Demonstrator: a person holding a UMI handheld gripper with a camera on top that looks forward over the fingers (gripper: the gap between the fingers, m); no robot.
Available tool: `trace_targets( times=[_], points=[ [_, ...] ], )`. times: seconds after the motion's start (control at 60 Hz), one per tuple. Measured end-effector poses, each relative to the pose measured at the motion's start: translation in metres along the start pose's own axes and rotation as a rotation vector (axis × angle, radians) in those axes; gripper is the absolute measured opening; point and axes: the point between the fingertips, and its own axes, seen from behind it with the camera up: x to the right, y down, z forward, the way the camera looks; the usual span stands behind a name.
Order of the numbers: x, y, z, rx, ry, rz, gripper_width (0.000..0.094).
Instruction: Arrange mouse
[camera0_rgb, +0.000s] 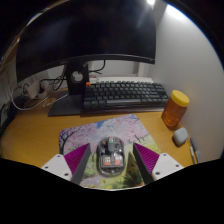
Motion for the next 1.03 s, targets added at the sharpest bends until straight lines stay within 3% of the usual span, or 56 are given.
trace_targets(
  times=[0.233,0.533,1.033],
  points=[
    [-0.038,0.0,-0.111,-0.05,0.001,0.043,0.0856],
    [-0.127,0.025,-0.236,-0.121,-0.087,0.012,0.0848],
    [-0.151,0.027,-0.256,-0.101,-0.073,-0.028,0.0854]
  ],
)
